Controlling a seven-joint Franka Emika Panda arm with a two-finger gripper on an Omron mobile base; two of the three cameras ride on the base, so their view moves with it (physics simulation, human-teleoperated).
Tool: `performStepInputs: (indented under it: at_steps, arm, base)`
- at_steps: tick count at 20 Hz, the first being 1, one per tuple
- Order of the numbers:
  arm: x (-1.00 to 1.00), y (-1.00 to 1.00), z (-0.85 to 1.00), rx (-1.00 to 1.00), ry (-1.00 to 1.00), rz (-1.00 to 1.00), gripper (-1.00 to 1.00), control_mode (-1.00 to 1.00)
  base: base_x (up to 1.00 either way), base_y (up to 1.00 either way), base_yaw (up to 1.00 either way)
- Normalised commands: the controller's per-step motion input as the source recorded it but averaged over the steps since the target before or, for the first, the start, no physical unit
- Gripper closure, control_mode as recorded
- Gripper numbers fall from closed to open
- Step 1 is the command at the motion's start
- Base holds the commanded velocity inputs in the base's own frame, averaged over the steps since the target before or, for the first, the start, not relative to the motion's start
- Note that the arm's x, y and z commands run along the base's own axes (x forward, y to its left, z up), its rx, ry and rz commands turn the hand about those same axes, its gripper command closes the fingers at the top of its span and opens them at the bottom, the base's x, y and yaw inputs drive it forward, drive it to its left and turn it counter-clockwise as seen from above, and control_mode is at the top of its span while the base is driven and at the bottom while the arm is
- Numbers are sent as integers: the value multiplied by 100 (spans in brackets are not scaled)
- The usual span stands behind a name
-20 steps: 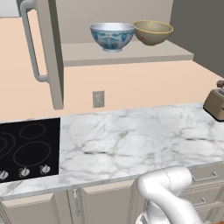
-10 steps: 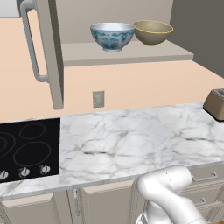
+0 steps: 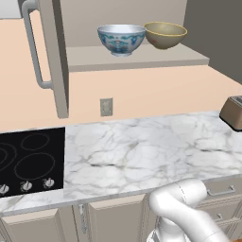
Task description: Open the cabinet. Pick the bowls from the counter and place them in the cabinet. Then close the cabinet.
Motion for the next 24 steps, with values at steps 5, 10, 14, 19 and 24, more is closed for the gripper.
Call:
performStepInputs:
  at_steps: [5,10,14,19,24]
  arm:
    - [88,-46,-23,24,-2,0,-100,-100]
    - [96,-33,-6,22,0,4,-100,-100]
    - [68,-17,6,8,-4,6,-100,-100]
    - [51,1,14,0,-13,9,-100,-100]
    - [49,3,24,0,-10,15,-100,-100]
  base:
    - [0,0,0]
    - [0,0,0]
    - [0,0,0]
    - [0,0,0]
    - [0,0,0]
